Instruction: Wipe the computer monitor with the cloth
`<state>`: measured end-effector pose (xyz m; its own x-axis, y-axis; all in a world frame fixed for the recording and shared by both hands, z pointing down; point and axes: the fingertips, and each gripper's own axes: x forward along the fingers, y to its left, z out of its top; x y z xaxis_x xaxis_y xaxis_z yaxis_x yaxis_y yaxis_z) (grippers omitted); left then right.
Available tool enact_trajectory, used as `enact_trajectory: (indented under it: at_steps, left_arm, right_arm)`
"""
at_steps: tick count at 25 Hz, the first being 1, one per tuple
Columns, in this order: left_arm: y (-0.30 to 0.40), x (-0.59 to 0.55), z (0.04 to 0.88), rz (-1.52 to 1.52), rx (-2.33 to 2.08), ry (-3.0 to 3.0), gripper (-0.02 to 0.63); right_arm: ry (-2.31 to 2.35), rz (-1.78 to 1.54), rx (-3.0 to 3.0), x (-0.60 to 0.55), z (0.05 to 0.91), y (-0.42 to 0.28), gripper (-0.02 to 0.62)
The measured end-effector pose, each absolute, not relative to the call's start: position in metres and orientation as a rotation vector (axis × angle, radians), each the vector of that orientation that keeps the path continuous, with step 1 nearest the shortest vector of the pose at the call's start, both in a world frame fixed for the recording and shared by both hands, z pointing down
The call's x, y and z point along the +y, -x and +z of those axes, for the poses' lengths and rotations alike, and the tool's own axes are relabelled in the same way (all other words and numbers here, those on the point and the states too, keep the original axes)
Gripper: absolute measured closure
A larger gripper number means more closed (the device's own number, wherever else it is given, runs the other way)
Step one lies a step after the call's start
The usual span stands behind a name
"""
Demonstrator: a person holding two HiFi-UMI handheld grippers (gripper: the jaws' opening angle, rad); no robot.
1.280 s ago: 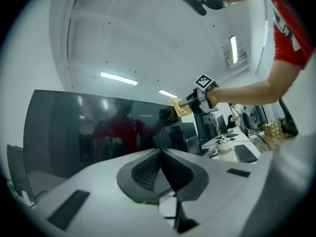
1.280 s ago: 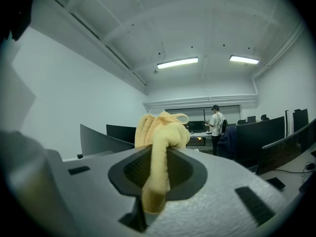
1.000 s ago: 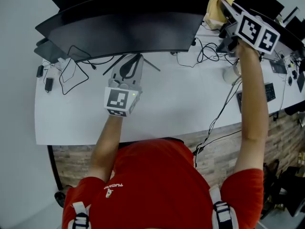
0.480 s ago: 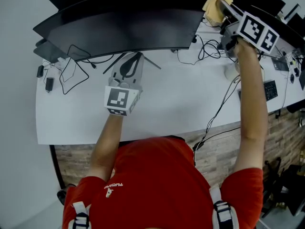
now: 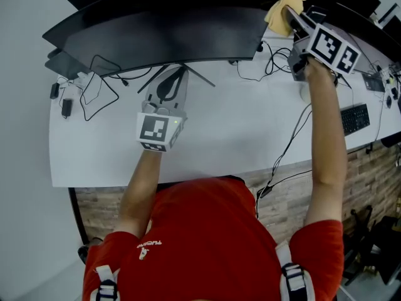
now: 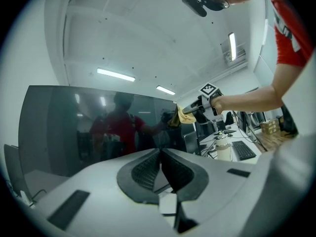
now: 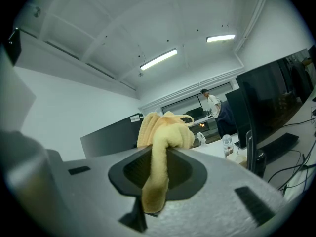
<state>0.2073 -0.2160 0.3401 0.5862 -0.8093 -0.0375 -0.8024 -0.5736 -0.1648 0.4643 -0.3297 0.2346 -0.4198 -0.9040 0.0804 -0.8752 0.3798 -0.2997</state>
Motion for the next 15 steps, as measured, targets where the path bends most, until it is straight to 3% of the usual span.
enact_trajectory:
  at_steps: [15]
  left_arm:
    - [-0.210,-0.220,0.362,-0.070,1.386,2.660,0.591]
  right_arm:
    - [1.620,-0.632,2.532,-0.333,0.336,-0.461,0.532]
